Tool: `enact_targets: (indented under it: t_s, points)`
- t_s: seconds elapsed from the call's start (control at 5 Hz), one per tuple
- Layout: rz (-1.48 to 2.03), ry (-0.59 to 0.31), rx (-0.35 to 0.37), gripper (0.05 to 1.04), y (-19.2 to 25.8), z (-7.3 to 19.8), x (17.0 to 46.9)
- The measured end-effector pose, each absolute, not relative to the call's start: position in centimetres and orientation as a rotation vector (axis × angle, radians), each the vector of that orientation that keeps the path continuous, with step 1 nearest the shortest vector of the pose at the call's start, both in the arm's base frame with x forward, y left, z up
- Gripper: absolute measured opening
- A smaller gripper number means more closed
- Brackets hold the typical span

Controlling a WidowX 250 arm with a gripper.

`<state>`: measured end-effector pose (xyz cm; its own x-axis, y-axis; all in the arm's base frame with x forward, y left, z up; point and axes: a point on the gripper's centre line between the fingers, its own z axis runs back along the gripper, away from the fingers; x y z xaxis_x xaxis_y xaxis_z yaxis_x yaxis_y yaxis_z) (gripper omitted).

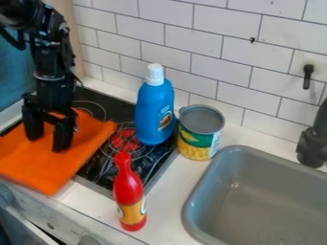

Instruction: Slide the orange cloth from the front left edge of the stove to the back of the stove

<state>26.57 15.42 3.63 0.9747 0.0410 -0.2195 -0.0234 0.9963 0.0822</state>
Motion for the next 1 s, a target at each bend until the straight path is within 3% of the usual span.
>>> enact_targets:
  t_s: [0.2,0.4,0.8,1.0]
  points:
    - [0.024,0.218,0.063,1.002,15.7,3.1,27.4]
    - [0.023,0.14,-0.013,1.003,16.1,2.9,29.2]
    - [-0.028,-0.029,-0.049,1.003,16.0,3.3,36.4]
    - [-0.074,-0.083,-0.03,1.003,15.5,3.3,39.6]
